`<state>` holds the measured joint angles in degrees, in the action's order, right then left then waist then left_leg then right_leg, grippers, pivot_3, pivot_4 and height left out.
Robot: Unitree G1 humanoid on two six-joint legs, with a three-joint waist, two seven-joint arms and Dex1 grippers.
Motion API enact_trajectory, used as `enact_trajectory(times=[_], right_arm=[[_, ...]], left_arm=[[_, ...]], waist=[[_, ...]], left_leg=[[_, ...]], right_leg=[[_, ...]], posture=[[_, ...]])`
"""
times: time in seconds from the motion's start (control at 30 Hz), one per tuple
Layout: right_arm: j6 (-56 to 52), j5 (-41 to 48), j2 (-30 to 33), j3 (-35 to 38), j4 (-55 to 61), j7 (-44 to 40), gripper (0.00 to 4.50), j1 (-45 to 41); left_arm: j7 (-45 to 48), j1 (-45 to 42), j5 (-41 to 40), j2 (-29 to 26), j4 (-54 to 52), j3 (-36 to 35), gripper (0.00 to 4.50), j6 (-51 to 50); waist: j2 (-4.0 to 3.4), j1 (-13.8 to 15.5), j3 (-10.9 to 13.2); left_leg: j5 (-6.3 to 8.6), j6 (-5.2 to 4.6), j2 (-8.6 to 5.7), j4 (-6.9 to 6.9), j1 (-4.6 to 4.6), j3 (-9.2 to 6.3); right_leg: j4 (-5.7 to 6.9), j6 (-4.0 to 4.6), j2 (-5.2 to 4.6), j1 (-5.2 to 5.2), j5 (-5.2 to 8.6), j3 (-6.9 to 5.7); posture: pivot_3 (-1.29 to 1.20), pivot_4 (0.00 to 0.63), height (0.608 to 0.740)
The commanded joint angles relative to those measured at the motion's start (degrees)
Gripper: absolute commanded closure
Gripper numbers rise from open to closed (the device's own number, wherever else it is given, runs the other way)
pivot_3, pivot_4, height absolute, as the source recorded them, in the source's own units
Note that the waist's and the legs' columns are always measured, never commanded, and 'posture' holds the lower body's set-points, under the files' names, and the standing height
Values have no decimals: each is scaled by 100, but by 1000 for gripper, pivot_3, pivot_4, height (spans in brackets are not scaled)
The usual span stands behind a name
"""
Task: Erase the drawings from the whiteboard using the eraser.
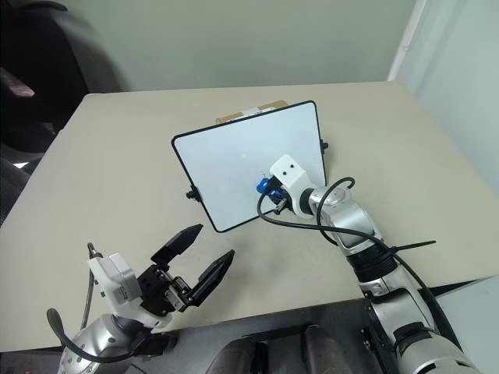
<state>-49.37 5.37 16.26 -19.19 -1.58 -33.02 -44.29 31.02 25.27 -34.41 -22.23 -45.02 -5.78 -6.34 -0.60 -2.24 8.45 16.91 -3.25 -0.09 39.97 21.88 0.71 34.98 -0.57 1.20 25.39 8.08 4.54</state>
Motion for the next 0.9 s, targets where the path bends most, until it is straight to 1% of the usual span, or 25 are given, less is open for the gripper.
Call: enact_trajectory(times=[0.03, 0.1, 0.23, 0.33, 0.67, 0.77, 0.9], right_arm=[[25, -158, 28, -119, -54, 1, 3957, -136], [137, -228, -57, -45, -163, 155, 3957, -258], [439, -228, -336, 373, -405, 521, 3957, -703], [473, -231, -370, 501, -502, 622, 3957, -911], [350, -224, -366, 562, -390, 657, 3957, -891], [152, -132, -374, 429, -164, 481, 3957, -782], [-287, -61, -263, -103, 208, 58, 3957, -423]], left_arm=[[18, -9, -41, -17, -156, -64, 0, 80], [19, -26, -55, -23, -138, -86, 0, 78], [24, -23, -63, -31, -146, -99, 0, 74], [16, -20, -51, -32, -147, -111, 0, 80], [14, -32, -69, -43, -156, -156, 0, 78], [24, -48, -75, -49, -146, -150, 0, 74], [25, -67, -54, -53, -159, -107, 0, 65]], waist=[[0, -2, 0], [0, -7, 0], [-1, -22, 1], [-3, -22, 2], [-3, -20, 2], [-3, -19, 2], [-2, -29, 2]], left_leg=[[0, 1, 0, -1, 0, 0], [0, 1, 0, -2, 0, 0], [-5, 6, 2, -2, 2, 0], [-11, 10, 3, -2, 8, 0], [-6, 13, 5, -8, 15, 0], [-6, 13, 5, -8, 15, 0], [-5, 14, 5, -8, 15, 2]], right_leg=[[0, 0, 0, 0, 0, 0], [1, 0, 0, 1, 0, 0], [3, 0, 1, 8, -2, 0], [5, -3, 2, 17, -3, 0], [1, 8, 4, 25, -11, 0], [2, 8, 4, 25, -11, 0], [0, 6, 4, 24, -9, -1]], posture=[[0, 150, 740], [0, 150, 740], [0, 150, 740], [0, 150, 740], [0, 150, 740], [0, 150, 740], [0, 150, 740]])
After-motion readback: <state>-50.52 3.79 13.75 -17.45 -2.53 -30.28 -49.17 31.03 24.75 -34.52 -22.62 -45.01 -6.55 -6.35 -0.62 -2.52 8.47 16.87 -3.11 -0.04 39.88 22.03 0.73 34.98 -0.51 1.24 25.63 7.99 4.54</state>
